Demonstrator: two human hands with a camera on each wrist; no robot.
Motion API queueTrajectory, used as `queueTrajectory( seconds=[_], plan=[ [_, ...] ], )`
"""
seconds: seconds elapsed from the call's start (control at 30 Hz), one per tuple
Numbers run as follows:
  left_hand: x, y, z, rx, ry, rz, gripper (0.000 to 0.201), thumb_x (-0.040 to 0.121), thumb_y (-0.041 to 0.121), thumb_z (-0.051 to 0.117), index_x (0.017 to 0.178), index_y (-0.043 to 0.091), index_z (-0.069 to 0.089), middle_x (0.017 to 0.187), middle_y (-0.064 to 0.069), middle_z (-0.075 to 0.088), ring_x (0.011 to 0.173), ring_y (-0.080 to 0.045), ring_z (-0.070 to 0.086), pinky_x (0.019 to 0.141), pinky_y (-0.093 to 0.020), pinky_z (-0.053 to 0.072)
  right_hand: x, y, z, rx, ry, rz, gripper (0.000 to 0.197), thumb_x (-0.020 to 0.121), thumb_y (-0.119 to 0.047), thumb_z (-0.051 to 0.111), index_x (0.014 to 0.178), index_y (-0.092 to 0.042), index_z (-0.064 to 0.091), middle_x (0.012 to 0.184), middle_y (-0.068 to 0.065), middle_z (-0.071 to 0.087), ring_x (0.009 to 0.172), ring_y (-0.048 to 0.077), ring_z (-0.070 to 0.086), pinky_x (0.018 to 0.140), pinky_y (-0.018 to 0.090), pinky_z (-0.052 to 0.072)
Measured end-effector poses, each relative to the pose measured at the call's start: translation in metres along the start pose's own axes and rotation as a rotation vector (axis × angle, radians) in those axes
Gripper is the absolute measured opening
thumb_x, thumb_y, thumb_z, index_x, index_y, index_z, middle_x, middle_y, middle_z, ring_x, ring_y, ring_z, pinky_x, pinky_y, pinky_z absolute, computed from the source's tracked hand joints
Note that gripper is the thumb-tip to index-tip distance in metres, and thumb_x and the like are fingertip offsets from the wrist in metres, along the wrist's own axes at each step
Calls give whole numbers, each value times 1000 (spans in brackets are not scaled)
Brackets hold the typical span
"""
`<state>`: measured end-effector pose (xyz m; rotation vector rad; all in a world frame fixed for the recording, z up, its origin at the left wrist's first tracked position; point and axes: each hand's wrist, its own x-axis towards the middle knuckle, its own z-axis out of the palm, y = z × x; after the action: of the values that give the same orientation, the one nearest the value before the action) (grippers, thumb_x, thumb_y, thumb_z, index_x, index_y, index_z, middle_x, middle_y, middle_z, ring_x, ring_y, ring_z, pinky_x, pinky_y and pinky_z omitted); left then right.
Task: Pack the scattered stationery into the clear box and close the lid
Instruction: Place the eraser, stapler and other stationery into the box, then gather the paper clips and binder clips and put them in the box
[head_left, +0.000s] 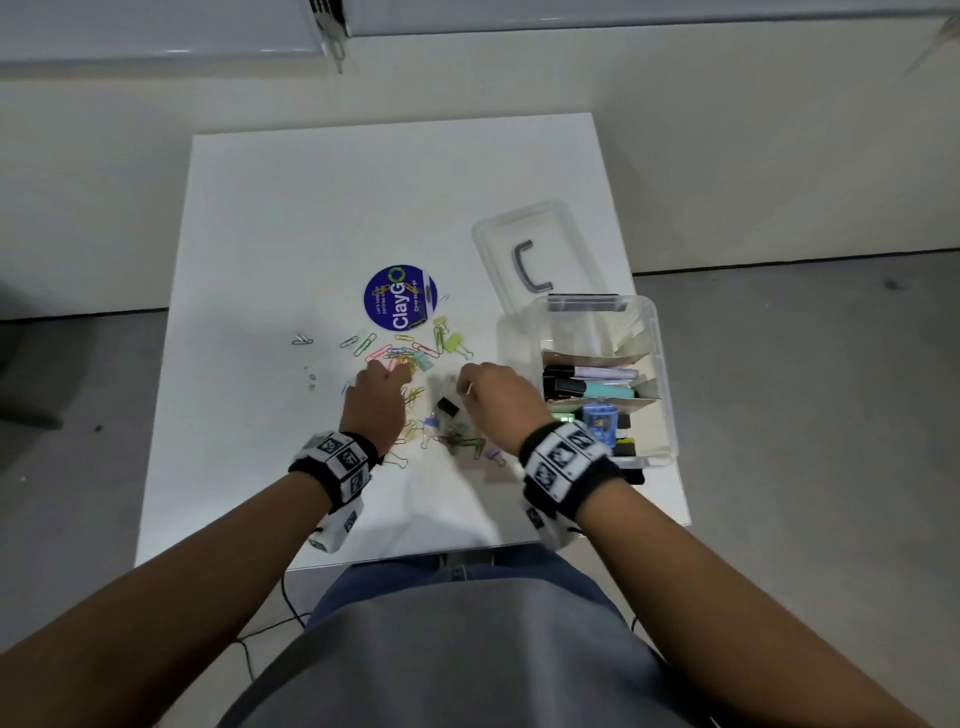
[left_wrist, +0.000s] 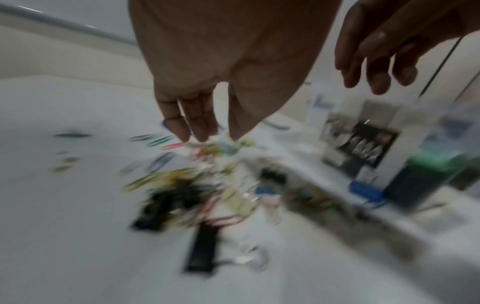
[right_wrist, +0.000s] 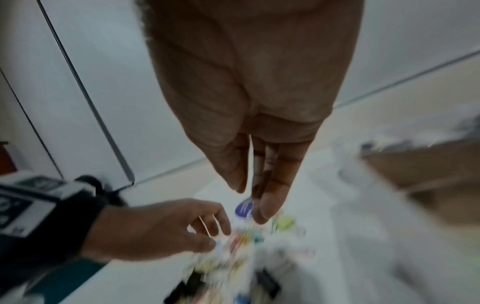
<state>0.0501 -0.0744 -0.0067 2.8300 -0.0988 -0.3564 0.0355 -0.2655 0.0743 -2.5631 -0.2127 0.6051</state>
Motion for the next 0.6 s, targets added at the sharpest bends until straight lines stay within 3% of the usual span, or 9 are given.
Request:
queueTrajectory(
  seconds=[0.07, 0.17, 0.27, 0.4, 0.5, 0.6],
  plan=[
    [-2, -26, 5, 43, -116, -113, 32, 87, 13, 58, 119, 18, 56, 113, -16, 48, 102, -35, 51, 82, -45, 47, 24, -12, 28, -70, -103, 44, 29, 92, -11, 52, 120, -11, 51, 118, 13, 53, 100, 35, 60, 83, 41, 51],
    [-3, -50, 9, -29, -202, -111, 35, 87, 27, 65, 119, 20, 54, 117, -12, 47, 108, -32, 50, 87, -44, 48, 52, -8, 61, -135, -202, 122, 44, 90, -12, 54, 132, -10, 42, 131, 18, 40, 100, 41, 60, 84, 45, 51],
    [-4, -60, 13, 7, -206, -77, 30, 85, 26, 68, 111, 19, 54, 111, -8, 54, 105, -30, 54, 85, -42, 43, 66, -2, 81, -170, -176, 174, 49, 87, -4, 54, 134, -11, 40, 137, 19, 33, 96, 40, 63, 80, 44, 52],
    [-1, -71, 11, -65, -184, -70, 17, 85, 21, 65, 95, 19, 53, 97, -2, 62, 94, -25, 59, 79, -35, 34, 77, -5, 92, -128, -136, 198, 50, 84, 8, 52, 132, 0, 39, 139, 22, 33, 98, 41, 62, 83, 46, 53],
    [-1, -82, 4, -296, -170, -59, 17, 84, 16, 66, 85, 17, 49, 90, -3, 59, 84, -25, 59, 70, -32, 39, 81, -3, 91, 74, -19, 240, 34, 87, -4, 55, 119, -1, 44, 130, 18, 40, 93, 38, 62, 81, 44, 52],
    [-5, -96, -8, -488, -154, -73, 17, 85, 10, 62, 87, 12, 46, 89, -6, 63, 82, -23, 61, 70, -31, 47, 76, 0, 87, 403, 96, 300, 27, 85, -18, 58, 104, -9, 40, 105, 13, 56, 87, 32, 63, 77, 44, 53]
  ],
)
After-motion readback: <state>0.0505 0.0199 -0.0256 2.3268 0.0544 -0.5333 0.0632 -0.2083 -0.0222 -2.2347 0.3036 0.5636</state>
